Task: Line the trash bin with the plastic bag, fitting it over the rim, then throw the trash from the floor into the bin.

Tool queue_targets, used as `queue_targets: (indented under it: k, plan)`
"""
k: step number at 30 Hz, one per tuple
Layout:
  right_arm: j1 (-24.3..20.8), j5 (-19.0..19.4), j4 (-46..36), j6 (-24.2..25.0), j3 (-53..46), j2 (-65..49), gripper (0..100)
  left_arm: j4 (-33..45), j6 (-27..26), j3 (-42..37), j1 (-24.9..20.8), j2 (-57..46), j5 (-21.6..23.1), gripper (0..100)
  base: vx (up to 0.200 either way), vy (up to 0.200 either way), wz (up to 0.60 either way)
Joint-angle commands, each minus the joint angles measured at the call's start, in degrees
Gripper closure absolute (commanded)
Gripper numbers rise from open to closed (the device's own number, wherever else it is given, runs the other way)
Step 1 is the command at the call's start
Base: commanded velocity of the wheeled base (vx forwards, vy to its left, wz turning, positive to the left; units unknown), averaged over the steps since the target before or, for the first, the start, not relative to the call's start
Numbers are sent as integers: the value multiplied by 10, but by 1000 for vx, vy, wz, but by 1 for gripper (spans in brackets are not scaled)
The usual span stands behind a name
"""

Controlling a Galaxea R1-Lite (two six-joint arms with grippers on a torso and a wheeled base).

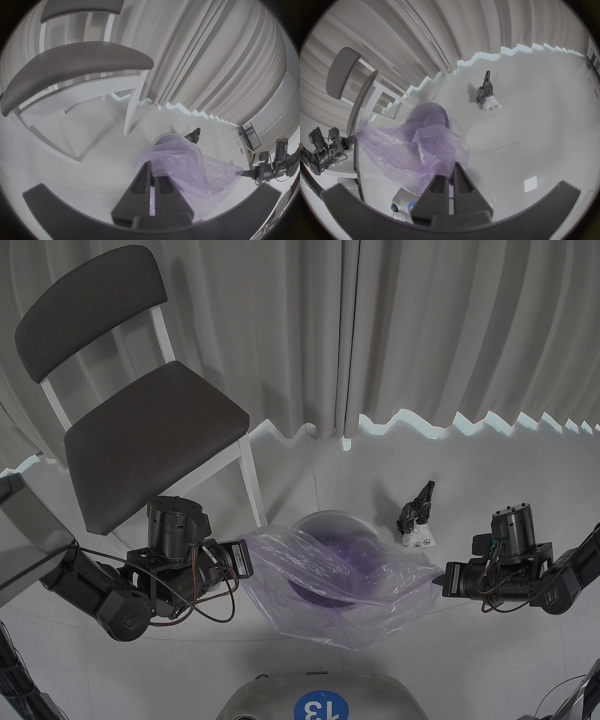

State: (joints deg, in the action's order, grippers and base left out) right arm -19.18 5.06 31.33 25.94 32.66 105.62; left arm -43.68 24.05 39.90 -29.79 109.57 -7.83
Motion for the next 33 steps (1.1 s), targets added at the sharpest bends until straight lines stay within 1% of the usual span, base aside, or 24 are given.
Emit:
queue_targets:
  k: [1,5,10,14,18,24,27,28,33]
  plan:
    - [1,0,5,0,7,47,100,-4,1,9,2,32,1,100,0,0,0]
    - [5,0,5,1,20,72,100,-9,1,30,5,59,1,100,0,0,0]
    - [39,1,4,2,37,90,100,-9,1,69,-1,93,1,100,0,0,0]
    - [76,2,4,4,62,93,100,-9,3,108,-12,121,-3,100,0,0,0]
    - [97,1,4,6,79,110,100,-7,4,134,-21,141,-7,100,0,0,0]
    - [122,7,-1,2,85,112,100,-3,5,122,-45,131,-25,100,0,0,0]
    - [131,7,-3,1,85,107,100,1,4,98,-51,102,-32,100,0,0,0]
    - [131,7,-3,1,85,107,100,1,4,98,-51,102,-32,100,0,0,0]
    - [126,8,-20,-1,75,63,100,1,4,40,-47,43,-30,100,0,0,0]
